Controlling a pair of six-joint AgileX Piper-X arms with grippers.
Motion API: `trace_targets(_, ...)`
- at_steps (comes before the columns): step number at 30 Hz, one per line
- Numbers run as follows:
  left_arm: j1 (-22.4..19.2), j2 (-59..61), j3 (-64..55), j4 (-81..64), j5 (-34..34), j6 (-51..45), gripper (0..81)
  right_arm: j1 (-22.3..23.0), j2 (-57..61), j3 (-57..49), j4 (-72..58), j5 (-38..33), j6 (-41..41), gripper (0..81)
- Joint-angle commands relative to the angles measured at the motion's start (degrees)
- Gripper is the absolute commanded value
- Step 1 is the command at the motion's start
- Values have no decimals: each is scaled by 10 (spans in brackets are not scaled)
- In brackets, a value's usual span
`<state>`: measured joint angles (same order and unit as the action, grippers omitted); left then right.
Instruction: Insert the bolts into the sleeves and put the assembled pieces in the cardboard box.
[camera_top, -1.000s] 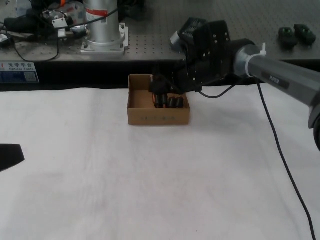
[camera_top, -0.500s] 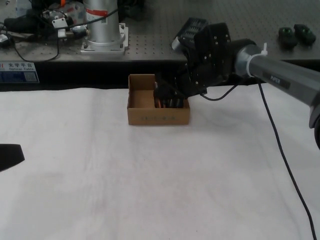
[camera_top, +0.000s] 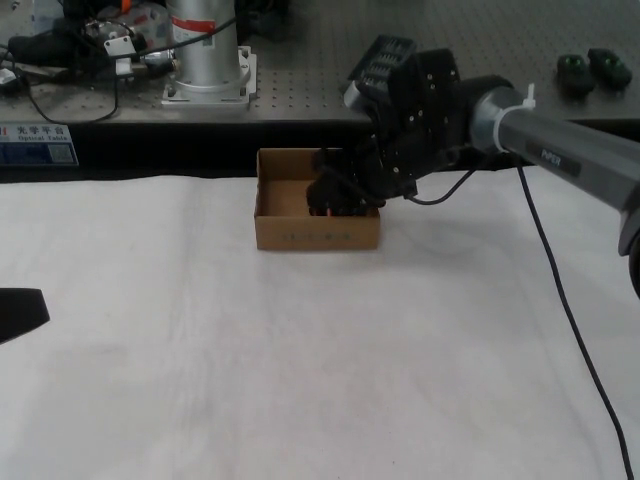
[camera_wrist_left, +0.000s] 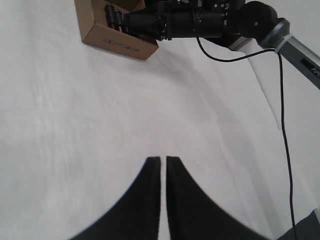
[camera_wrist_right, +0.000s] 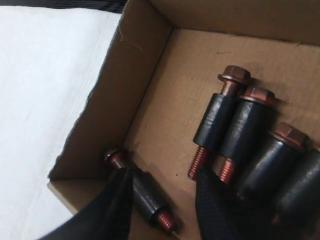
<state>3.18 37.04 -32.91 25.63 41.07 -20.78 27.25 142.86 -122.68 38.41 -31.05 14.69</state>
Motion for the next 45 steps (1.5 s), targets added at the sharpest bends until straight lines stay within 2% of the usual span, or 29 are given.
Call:
trace_targets(1,1,-2,-4,0,6,5,32,-2,-37,-9,42,-6,-21,318)
trace_targets(7,1,-2,-4,1,0,37,32,-4,-119,-9,233,1,-147,316)
trace_targets(11,1,-2,-4,14,-1,50,32,7,-179,14,379,69,-234,316)
trace_targets(15,1,-3,-4,75,-5,56,32,18,-263,112,392,99,-237,316)
trace_targets(20,-5,-3,-4,190,-35,126,32,34,-405,283,359,102,-237,316)
trace_targets(25,-34,-3,13,206,-48,147,32,58,-575,473,295,112,-199,316)
trace_targets(33,-83,-3,106,188,-43,144,32,86,-848,740,203,112,-75,316)
trace_targets(36,-100,-3,139,131,-18,125,32,89,-945,810,176,132,-22,316)
trace_targets(41,-125,-3,195,59,-17,53,32,89,-1060,913,137,173,51,316)
trace_targets(45,-141,-3,244,22,-17,-9,32,89,-1132,986,93,176,113,316)
